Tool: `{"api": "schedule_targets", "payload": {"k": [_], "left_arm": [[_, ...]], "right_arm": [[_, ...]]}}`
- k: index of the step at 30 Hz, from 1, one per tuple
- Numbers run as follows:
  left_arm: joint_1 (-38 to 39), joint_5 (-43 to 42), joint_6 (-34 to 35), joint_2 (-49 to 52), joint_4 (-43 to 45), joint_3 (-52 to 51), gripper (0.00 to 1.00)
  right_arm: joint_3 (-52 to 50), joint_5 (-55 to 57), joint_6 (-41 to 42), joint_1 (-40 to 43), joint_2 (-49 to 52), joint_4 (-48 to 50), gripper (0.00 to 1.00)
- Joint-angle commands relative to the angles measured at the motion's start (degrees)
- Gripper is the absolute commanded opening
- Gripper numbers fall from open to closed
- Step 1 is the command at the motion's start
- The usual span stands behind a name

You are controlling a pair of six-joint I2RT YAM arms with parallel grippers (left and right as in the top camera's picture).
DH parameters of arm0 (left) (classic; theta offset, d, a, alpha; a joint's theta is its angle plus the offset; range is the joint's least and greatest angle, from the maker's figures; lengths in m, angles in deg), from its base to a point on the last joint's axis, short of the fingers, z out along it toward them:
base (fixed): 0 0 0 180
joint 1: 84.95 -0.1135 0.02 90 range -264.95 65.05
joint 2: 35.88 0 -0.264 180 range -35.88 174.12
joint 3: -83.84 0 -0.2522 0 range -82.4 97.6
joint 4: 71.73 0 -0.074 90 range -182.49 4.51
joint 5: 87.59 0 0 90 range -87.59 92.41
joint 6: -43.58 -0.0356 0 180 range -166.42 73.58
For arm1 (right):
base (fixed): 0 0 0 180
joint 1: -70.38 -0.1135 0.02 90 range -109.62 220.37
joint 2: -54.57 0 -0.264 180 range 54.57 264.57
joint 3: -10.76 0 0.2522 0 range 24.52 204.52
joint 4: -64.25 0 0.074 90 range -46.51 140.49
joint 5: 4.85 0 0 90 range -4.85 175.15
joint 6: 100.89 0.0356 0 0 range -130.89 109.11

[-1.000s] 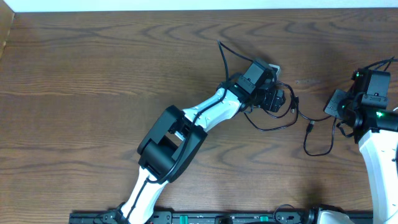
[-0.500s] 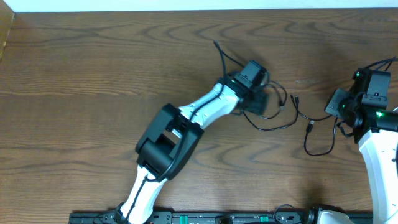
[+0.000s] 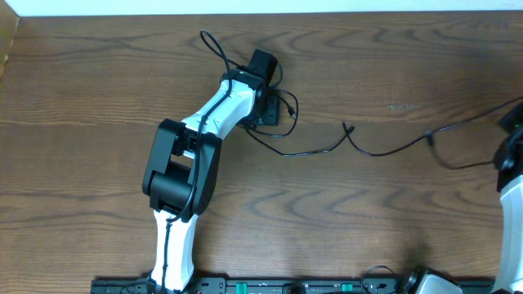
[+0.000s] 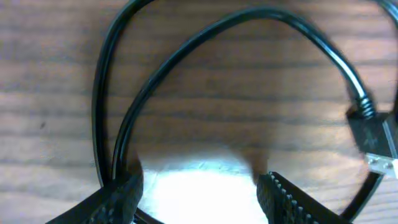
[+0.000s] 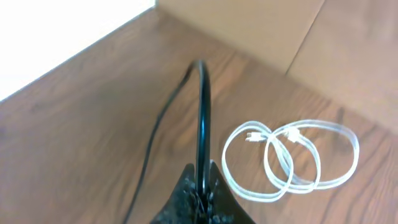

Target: Untangle cables

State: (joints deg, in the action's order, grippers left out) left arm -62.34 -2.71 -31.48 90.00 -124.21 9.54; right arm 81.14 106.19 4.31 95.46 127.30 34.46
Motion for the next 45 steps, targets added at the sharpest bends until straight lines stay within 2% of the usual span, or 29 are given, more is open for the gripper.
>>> {"api": "schedule_targets", "payload": {"k": [1, 6, 9, 12, 14, 16, 17, 19, 22, 26, 30, 32, 37, 39, 45], "left_arm": [[-1.5, 3.9, 0.0, 3.5, -3.2, -2.5, 0.64], [-2.8, 6.1, -0.1, 1.1, -5.6, -2.5, 0.64], [-2.8, 5.0, -0.1, -4.0, -5.4, -2.5, 0.64], [-2.8, -5.1, 0.0, -11.2, -7.3, -2.5, 0.64], [-2.5, -8.5, 0.0, -14.0, -8.6, -2.5, 0.64], [-2.0, -10.9, -0.2, -16.5, -9.2, -2.5, 0.64], [-1.5, -12.3, -0.6, -18.0, -9.1, -2.5, 0.65], [-0.5, -13.8, -1.7, -19.6, -9.0, -2.5, 0.65], [0.1, -13.2, -2.3, -21.3, -10.2, -2.5, 0.65], [-1.4, -7.4, -2.3, -23.2, -13.6, -2.5, 0.65], [-4.4, -4.5, -2.2, -25.9, -16.4, -2.5, 0.66], [-6.1, -4.5, -2.2, -27.2, -16.9, -2.5, 0.75], [-9.4, -4.5, -2.2, -28.9, -18.3, -2.5, 0.79], [-10.4, -4.5, -2.2, -28.9, -19.4, -2.5, 0.86], [-12.4, -4.4, -2.2, -28.9, -20.6, -2.5, 0.93]], "right_arm": [[1.5, 1.7, -1.6, 4.0, -0.2, 5.0, 0.01], [1.6, 0.2, -1.6, 7.9, -0.2, 15.3, 0.01], [1.6, -0.2, -1.6, 8.7, 1.6, 16.7, 0.01], [1.6, -0.6, -3.8, 9.1, 6.9, 15.8, 0.01], [1.6, -1.8, -3.7, 9.1, 9.2, 14.1, 0.01], [1.6, -8.0, -3.7, 9.1, 11.0, 11.7, 0.35], [1.6, -14.9, -3.7, 9.0, 11.8, 9.7, 0.50], [1.6, -24.4, -3.7, 8.9, 11.9, 5.6, 0.53], [1.6, -37.9, -3.6, 8.2, 11.9, -2.2, 0.48], [1.6, -50.1, -3.5, 5.7, 11.9, -11.9, 0.49], [1.6, -53.7, -3.5, 0.5, 11.9, -21.1, 0.56], [1.6, -53.6, -3.5, -3.0, 11.9, -23.3, 0.59], [1.5, -53.5, -3.5, -12.0, 11.9, -23.5, 0.66], [1.5, -52.9, -3.1, -17.4, 12.0, -22.9, 0.71], [1.4, -47.8, 1.6, -29.8, 14.6, -21.8, 0.73]]}}
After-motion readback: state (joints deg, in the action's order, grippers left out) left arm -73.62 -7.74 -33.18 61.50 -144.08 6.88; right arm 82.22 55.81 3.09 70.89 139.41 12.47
